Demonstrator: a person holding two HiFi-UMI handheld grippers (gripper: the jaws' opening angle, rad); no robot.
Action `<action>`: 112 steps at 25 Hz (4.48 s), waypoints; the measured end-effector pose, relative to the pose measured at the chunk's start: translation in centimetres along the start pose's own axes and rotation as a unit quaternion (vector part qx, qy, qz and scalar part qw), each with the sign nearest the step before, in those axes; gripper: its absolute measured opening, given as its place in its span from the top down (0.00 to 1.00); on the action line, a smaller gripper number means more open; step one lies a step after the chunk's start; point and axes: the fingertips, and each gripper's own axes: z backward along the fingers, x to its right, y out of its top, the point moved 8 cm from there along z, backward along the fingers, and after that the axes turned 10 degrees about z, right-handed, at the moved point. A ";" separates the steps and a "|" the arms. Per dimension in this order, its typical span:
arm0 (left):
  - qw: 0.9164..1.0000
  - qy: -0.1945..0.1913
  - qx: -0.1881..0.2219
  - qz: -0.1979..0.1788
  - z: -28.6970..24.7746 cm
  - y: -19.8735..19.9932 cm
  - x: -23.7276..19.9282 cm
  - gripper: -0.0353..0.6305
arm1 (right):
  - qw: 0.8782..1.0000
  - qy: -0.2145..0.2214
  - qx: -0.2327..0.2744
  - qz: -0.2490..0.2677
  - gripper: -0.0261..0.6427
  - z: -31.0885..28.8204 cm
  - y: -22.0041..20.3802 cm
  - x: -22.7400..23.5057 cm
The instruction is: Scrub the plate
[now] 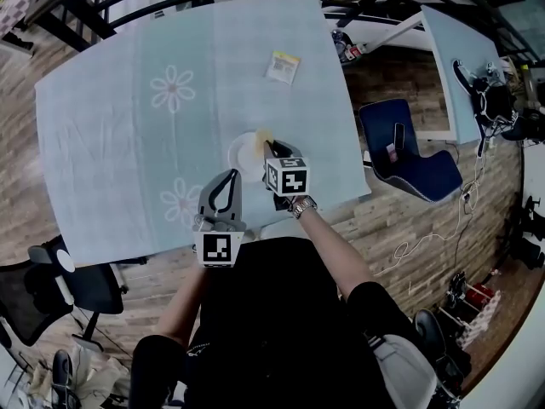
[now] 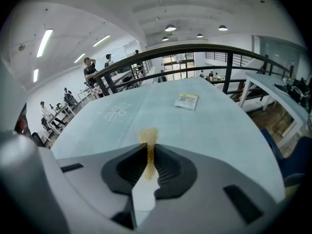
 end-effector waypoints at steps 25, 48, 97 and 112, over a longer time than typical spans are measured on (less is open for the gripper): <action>0.998 0.061 -0.005 0.008 3.1 -0.8 -1.5 0.93 | 0.997 0.067 -0.042 0.025 0.89 -4.2 -1.1 -5.4; 0.999 0.019 -0.025 -0.022 0.9 -0.8 -0.2 0.93 | 0.998 0.026 -0.059 0.003 0.89 -4.2 -2.9 -1.8; 1.000 -0.018 -0.007 -0.023 1.3 -1.1 2.9 0.93 | 0.998 -0.044 -0.035 0.010 0.89 2.3 -3.5 2.3; 0.999 0.041 -0.007 -0.017 4.6 -1.1 0.2 0.93 | 0.996 0.069 -0.049 0.000 0.89 -1.0 -3.1 -4.9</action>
